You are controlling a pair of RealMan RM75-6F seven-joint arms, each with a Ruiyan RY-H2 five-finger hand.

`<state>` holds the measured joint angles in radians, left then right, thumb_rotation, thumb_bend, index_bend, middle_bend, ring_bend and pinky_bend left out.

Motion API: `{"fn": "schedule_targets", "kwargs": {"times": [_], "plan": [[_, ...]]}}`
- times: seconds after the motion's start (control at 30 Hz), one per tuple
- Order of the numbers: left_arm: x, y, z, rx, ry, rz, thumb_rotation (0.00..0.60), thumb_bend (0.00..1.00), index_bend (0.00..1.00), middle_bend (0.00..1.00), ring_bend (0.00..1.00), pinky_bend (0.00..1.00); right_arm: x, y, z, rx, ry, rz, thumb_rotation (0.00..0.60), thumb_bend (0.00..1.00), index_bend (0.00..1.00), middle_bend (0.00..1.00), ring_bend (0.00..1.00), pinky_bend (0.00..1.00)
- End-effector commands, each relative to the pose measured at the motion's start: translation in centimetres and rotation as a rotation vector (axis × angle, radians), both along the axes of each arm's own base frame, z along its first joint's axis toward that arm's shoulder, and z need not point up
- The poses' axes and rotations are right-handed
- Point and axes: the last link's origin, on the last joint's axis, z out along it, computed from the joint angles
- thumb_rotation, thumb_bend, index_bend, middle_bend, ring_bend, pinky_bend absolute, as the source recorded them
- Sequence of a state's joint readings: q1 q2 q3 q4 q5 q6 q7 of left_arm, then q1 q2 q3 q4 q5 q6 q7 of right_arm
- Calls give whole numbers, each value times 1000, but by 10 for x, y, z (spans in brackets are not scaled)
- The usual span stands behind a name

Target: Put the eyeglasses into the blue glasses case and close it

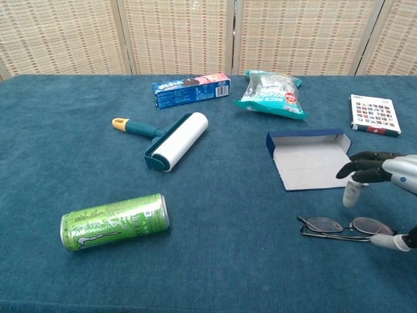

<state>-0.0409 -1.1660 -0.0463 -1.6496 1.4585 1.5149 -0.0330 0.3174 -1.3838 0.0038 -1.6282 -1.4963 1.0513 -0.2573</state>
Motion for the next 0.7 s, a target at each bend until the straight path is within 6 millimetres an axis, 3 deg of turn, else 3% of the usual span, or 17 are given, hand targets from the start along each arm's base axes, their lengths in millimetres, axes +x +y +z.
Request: {"fn": "schedule_targets", "kwargs": {"times": [0.03, 0.33, 0.7], "plan": [[-1, 0, 0, 0, 0, 2, 600, 401, 0, 0, 0, 0, 1, -5, -6, 11, 10, -2, 600, 230, 392, 158, 20, 55], [-5, -2, 0, 1, -5, 8, 600, 401, 0, 0, 0, 0, 2, -12, -17, 34, 29, -7, 600, 307, 412, 158, 19, 54], [-7, -2, -1, 0, -8, 12, 600, 401, 0, 0, 0, 0, 0, -9, -21, 54, 45, -19, 600, 312, 423, 158, 19, 55]]}}
